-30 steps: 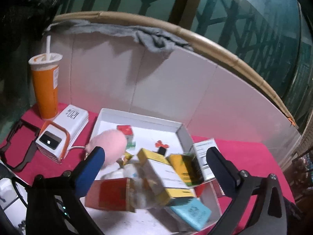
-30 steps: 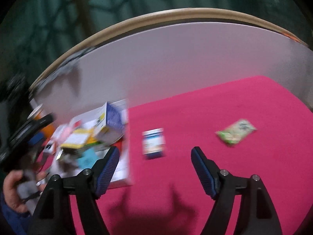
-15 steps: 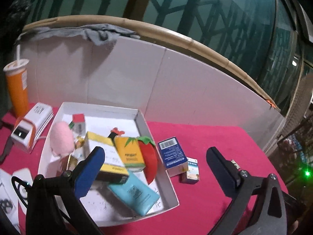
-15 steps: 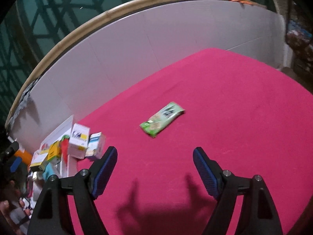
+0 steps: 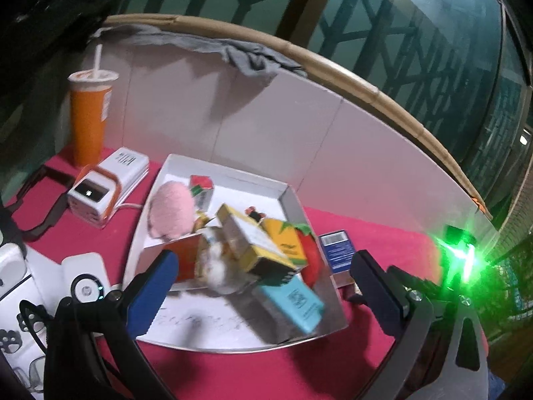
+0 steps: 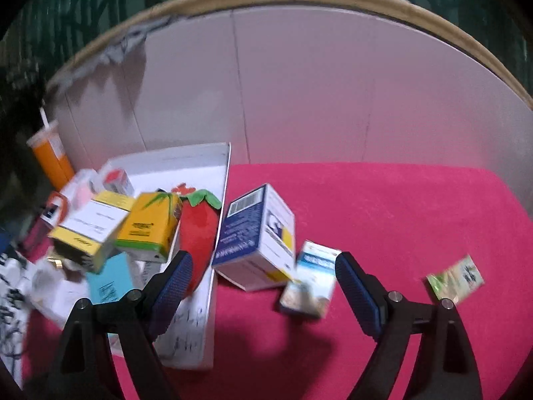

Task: Organize objects
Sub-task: 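Open both grippers and move them back toward the remaining boxes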

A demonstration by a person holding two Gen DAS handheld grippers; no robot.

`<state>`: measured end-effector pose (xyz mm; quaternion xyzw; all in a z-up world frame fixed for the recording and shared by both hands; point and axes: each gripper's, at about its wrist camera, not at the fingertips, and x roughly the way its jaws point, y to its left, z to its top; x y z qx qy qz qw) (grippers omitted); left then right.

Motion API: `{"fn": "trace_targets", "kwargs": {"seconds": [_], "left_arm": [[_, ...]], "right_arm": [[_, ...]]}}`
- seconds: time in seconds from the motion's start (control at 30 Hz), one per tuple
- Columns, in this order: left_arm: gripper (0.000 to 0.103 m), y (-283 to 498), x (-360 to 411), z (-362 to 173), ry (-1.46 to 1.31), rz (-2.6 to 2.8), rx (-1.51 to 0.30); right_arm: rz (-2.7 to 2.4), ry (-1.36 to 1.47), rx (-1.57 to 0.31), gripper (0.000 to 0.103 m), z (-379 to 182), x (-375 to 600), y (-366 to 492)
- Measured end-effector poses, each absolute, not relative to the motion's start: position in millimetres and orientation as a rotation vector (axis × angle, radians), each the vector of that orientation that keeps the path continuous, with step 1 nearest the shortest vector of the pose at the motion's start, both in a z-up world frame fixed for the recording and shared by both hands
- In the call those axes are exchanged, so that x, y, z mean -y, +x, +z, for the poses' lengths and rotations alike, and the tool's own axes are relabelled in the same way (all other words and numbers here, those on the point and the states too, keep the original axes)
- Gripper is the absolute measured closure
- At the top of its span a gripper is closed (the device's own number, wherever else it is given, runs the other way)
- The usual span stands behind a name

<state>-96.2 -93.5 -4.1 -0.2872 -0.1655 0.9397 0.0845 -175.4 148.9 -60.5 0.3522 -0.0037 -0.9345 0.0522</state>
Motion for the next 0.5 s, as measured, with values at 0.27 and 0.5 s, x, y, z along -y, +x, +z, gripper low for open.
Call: {"fn": "trace_targets", "kwargs": {"seconds": [0.27,0.5], "left_arm": [[0.0,-104.8,105.8,-17.7,-0.895,2.793,0.54],[0.0,-108.3,83.2,-21.3,-0.918,2.756,0.473]], "right_arm": [[-2.871,1.168,-0.003,0.014,-85.8,-153.5,-203.2],[-2.988,1.179,0.171,0.014,-82.1,-214.0,-195.0]]}}
